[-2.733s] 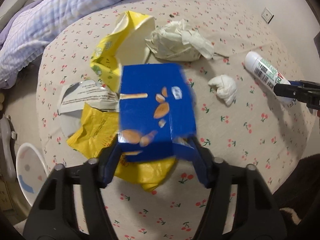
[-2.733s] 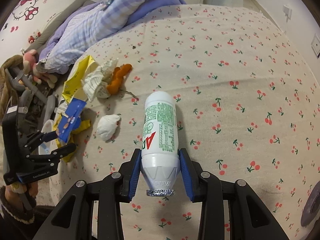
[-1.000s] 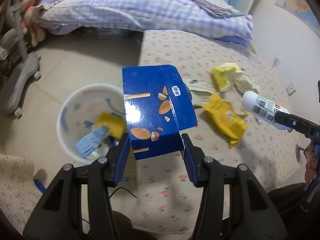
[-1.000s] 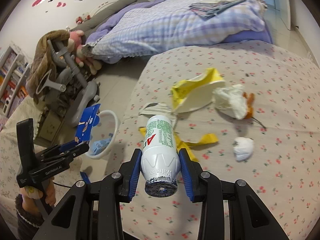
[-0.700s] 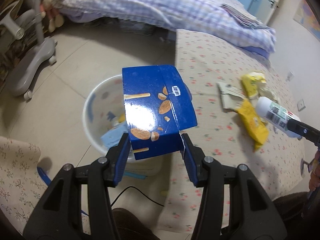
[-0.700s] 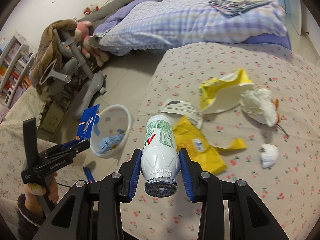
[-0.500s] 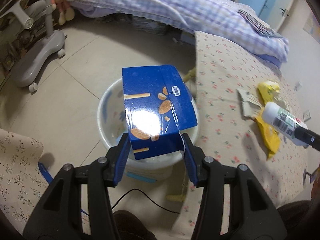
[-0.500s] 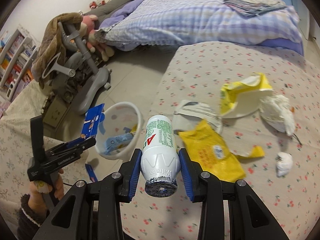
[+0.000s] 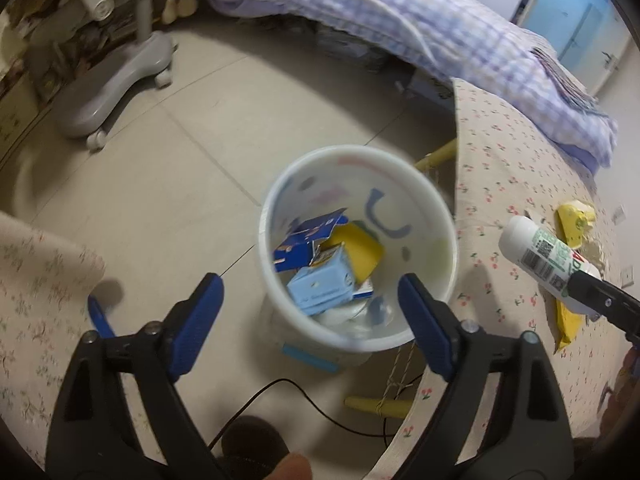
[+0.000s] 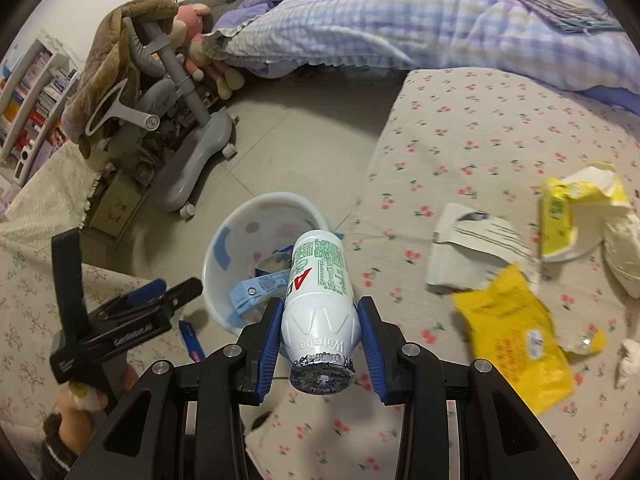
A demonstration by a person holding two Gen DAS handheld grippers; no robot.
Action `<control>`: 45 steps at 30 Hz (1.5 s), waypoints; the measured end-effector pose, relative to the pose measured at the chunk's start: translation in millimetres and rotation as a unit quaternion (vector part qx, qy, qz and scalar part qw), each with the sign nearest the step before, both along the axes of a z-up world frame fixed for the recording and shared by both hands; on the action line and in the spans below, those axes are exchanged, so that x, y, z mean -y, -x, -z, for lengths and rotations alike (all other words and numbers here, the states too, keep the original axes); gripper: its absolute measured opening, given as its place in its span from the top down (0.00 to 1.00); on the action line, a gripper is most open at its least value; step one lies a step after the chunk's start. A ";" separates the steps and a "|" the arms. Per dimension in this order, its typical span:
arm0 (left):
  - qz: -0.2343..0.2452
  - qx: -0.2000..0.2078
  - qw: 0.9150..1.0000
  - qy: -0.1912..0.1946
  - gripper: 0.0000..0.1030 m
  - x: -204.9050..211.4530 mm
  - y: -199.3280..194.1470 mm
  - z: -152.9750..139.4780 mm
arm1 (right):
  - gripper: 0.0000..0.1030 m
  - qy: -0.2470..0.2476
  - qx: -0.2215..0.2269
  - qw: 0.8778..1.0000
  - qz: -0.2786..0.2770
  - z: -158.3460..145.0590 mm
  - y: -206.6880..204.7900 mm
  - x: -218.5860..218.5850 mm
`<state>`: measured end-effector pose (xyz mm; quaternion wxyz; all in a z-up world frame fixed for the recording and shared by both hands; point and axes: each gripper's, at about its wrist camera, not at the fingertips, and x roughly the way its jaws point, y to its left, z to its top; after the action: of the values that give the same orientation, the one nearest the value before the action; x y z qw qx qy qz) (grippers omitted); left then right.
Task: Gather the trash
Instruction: 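Carry the blue box and spray bottle over the wastebasket and release both, then move both open grippers back over the bed toward the remaining trash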
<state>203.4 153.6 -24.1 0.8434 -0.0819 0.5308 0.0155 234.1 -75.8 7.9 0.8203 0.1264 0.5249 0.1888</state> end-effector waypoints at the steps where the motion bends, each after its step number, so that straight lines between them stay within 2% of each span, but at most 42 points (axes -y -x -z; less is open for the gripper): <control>1: -0.005 -0.002 1.000 -0.002 0.12 -3.5 2.1 -0.2 | 0.63 -0.001 -0.001 1.000 -0.001 1.1 -2.2 -3.7; 4: -0.025 -0.006 1.000 0.001 0.10 -14.7 7.1 -2.0 | 0.63 -0.004 -0.004 1.000 -0.007 7.5 -10.5 -17.3; 9: -0.049 -0.015 0.998 0.025 0.07 -28.8 13.9 -3.1 | 0.63 -0.007 -0.008 1.000 -0.015 16.4 -20.0 -35.7; 17: -0.045 -0.007 0.999 0.017 0.07 -28.5 17.1 -8.7 | 0.62 -0.027 0.007 0.999 -0.024 22.2 -30.1 -54.7; 19: -0.043 -0.008 0.999 0.015 0.07 -28.3 17.6 -7.7 | 0.49 -0.030 0.013 0.999 -0.020 21.5 -31.5 -54.7; 20: -0.043 -0.009 0.999 0.013 0.07 -28.2 18.3 -6.4 | 0.34 -0.031 0.016 0.999 -0.015 21.4 -31.0 -52.7; 21: -0.044 -0.010 0.999 0.012 0.07 -28.5 19.0 -6.2 | 0.29 -0.030 0.018 0.999 -0.010 19.8 -30.6 -51.9; 23: -0.044 -0.011 0.999 0.012 0.07 -29.2 19.7 -5.7 | 0.29 -0.022 0.022 0.999 -0.006 16.0 -29.8 -47.0; 27: -0.042 -0.007 0.999 0.010 0.06 -27.3 21.0 -5.7 | 0.19 -0.005 0.038 0.999 -0.001 6.5 -22.5 -34.7; 37: -0.010 0.000 1.000 -0.001 0.04 -3.4 26.6 -7.4 | 0.15 0.023 0.080 0.996 0.021 -19.7 7.3 14.3; 45: 0.014 0.019 1.000 -0.006 0.03 17.4 34.6 -12.1 | 0.06 0.040 0.108 0.993 0.040 -32.4 32.1 58.3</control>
<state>168.8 136.2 -12.0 0.8542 -0.0691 0.5153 0.0053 201.9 -134.1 40.3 0.8833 0.0937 0.4352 0.1472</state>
